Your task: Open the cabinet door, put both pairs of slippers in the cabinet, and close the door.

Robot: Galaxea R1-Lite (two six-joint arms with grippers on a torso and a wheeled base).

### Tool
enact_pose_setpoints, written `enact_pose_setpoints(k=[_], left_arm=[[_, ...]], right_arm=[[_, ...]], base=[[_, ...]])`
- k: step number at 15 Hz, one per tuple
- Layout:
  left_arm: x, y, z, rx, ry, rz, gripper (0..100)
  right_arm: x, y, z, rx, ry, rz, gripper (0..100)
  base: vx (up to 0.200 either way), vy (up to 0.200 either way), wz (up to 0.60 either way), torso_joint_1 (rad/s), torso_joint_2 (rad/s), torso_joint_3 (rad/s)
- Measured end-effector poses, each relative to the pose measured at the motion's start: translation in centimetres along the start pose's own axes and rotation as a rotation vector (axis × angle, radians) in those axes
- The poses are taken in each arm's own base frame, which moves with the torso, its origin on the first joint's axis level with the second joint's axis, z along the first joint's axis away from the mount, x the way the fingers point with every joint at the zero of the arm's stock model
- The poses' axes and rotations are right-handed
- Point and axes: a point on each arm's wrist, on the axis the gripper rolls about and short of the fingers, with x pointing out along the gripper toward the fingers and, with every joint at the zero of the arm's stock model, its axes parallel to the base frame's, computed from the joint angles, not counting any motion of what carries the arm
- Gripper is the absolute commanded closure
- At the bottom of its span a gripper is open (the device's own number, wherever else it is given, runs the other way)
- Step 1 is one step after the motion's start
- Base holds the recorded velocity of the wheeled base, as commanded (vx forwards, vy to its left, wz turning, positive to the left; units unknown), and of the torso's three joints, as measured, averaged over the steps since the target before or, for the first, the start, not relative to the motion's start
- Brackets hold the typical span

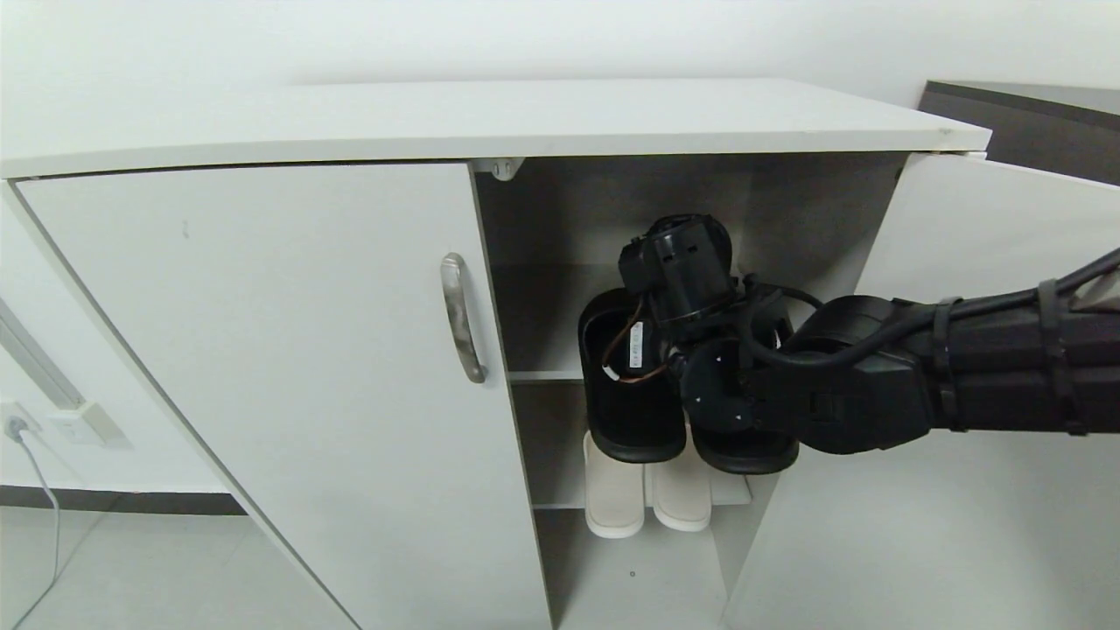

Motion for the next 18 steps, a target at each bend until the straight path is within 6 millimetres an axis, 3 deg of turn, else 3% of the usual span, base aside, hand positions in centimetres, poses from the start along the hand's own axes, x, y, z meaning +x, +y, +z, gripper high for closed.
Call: enact_pose_setpoints(k=[9,18], left_arm=[[0.0,0.0,0.0,-0.002,-0.001,0.002,100],[0.0,0.0,0.0,-0.002,-0.001,0.003,100]], right_arm=[[3.8,-0.4,1.3,0.030,-0.035,-0.037,100],[5.2,0.2,3.0,0.016,-0.080,-0.031,100]], base=[[0.000,0.000,0.00,0.000,0.00,0.000],[0.000,0.000,0.00,0.000,0.00,0.000]])
